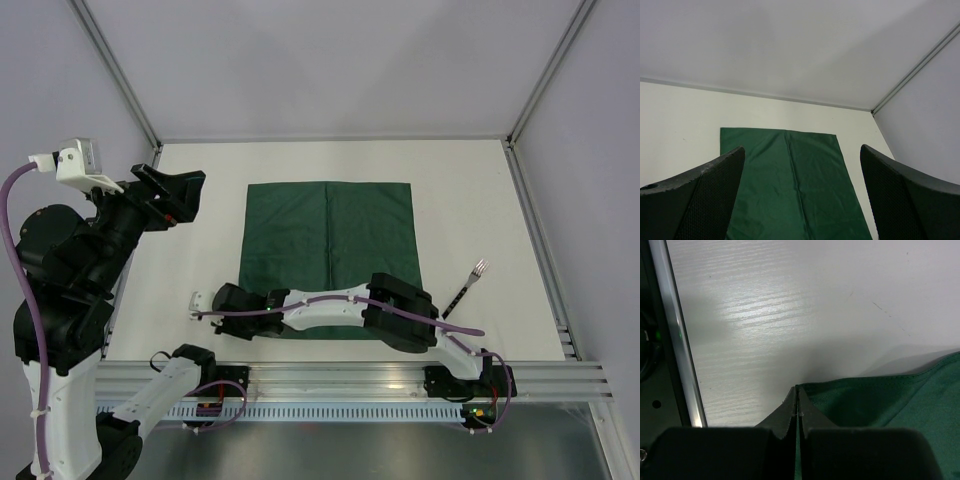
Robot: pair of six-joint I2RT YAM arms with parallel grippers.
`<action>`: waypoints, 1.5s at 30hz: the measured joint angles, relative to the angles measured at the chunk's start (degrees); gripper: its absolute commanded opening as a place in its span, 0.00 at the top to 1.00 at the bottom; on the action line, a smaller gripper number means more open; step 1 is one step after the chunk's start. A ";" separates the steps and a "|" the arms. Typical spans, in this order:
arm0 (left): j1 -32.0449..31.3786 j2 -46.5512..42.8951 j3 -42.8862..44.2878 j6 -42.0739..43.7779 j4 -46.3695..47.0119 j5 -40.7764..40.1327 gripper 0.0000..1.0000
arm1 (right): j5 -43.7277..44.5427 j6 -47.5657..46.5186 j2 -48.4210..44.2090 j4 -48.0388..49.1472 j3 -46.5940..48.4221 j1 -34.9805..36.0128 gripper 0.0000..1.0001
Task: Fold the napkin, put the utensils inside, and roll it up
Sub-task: Fold the napkin at the center of the board.
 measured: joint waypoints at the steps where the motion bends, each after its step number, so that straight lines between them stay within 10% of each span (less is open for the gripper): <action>1: 0.00 0.00 0.00 0.00 0.00 0.00 0.00 | 0.00 -0.02 -0.11 -0.26 0.22 0.00 1.00; 19: 0.00 0.39 0.00 0.02 0.04 0.00 0.00 | 0.22 -1.62 -8.09 -3.04 1.05 -2.56 0.99; 45: 0.00 5.22 -6.01 -0.09 6.82 3.69 0.00 | 0.00 -5.20 -23.10 -4.09 -12.41 -33.59 1.00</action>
